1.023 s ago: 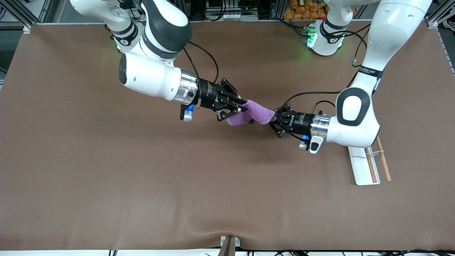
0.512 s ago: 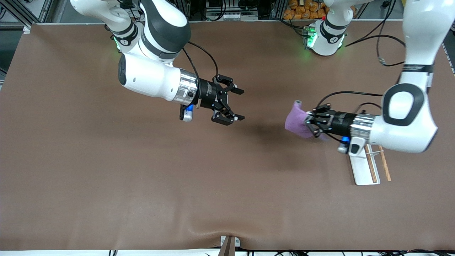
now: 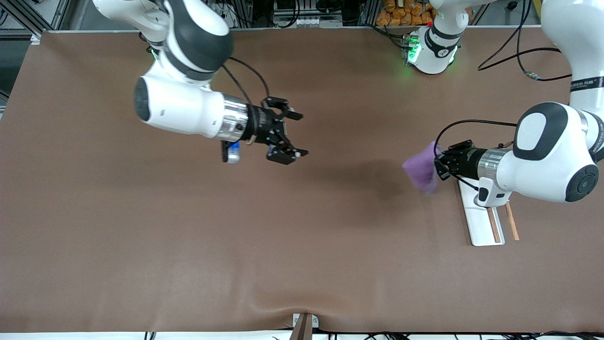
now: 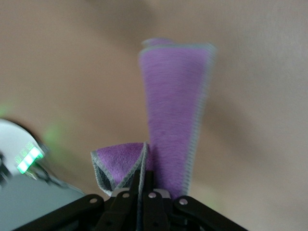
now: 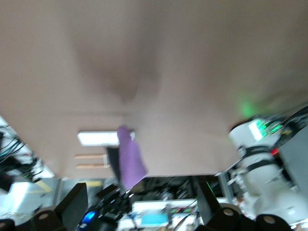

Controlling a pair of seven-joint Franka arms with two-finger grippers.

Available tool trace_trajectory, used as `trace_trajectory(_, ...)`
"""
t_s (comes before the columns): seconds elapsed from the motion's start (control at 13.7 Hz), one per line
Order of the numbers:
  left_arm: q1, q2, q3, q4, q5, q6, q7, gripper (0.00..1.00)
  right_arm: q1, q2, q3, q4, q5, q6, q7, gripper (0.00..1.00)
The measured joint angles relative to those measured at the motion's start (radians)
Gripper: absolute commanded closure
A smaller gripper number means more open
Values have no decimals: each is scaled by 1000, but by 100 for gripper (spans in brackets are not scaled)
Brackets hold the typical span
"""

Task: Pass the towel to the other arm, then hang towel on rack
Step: 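Carry the towel with the left gripper while the right gripper withdraws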

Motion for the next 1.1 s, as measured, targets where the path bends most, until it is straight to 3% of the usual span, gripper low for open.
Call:
trace_trajectory(0.15, 8, 0, 7, 13, 83, 0, 105, 100, -57, -19, -2, 19, -21, -158, -56, 0)
trace_trajectory(0.37, 53, 2, 21, 15, 104, 0, 259, 100, -137, -32, -5, 37, -77, -347, -186, 0)
trace_trajectory(0.73, 155, 21, 27, 26, 146, 0, 626, 100, -167, -103, -1, 46, -443, -626, -467, 0)
trace_trajectory(1.1, 164, 46, 62, 60, 183, 1, 766, 100, -161, -138, 10, 46, -753, -713, -800, 0)
